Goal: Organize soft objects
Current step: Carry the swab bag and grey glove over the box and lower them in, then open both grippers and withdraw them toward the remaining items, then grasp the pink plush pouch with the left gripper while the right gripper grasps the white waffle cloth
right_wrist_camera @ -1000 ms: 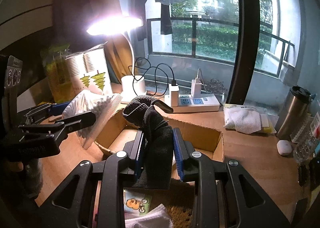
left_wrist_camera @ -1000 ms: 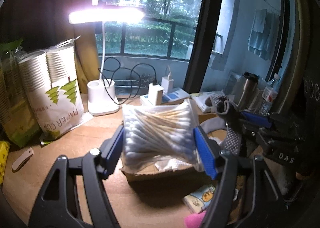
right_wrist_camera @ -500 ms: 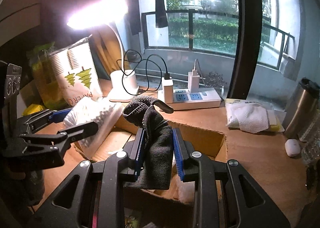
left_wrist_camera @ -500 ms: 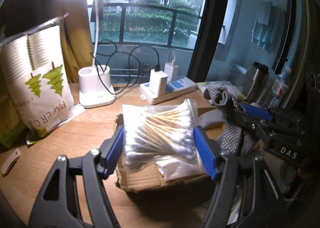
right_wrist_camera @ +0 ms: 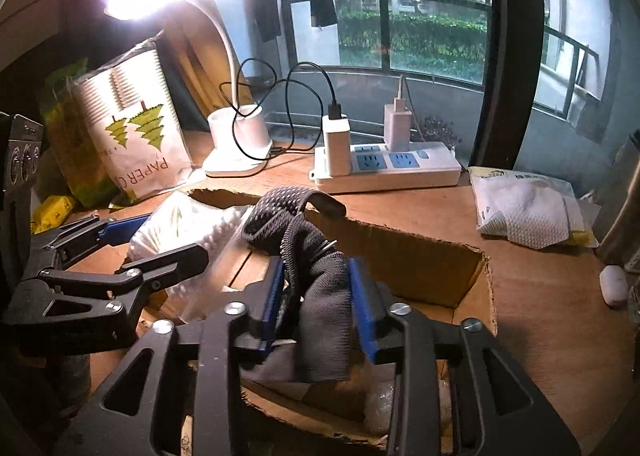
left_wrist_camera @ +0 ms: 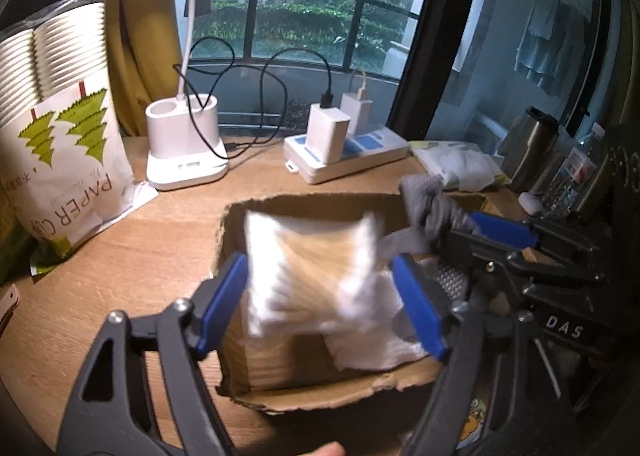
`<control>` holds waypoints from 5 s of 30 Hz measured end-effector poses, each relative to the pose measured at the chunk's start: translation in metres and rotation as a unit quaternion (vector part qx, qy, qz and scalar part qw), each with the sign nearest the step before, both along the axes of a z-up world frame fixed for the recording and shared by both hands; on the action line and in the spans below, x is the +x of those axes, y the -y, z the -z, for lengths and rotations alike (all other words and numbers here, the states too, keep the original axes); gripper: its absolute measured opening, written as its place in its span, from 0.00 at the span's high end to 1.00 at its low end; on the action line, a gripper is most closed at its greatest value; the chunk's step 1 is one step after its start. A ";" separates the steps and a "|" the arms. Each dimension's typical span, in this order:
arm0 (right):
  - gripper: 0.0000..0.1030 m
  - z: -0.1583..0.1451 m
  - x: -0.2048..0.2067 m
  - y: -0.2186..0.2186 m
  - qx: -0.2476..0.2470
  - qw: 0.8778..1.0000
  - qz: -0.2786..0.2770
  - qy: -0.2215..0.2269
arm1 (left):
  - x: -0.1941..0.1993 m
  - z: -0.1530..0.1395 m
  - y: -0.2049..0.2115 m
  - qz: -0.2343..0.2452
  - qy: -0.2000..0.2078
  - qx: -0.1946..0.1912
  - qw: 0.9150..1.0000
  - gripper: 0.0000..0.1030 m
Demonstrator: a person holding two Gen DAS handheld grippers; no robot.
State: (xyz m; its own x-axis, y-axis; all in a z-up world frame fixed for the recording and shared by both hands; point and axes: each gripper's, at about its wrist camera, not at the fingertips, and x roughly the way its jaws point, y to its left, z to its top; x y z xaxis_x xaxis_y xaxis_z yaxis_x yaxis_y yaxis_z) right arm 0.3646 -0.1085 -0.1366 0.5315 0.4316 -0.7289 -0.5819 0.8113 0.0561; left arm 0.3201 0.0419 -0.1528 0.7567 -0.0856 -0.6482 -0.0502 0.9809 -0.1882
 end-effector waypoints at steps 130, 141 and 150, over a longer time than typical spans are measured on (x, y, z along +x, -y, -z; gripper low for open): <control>0.44 0.048 -0.145 0.044 -0.046 0.997 0.012 -0.064 | -0.144 0.058 0.065 0.072 -0.071 0.030 0.994 0.54; 0.61 0.050 -0.153 0.031 -0.073 0.997 -0.005 -0.040 | -0.149 0.055 0.060 0.067 -0.065 0.024 0.995 0.59; 0.76 0.049 -0.160 0.025 -0.066 0.997 -0.028 -0.037 | -0.159 0.045 0.051 0.055 -0.050 0.019 0.997 0.59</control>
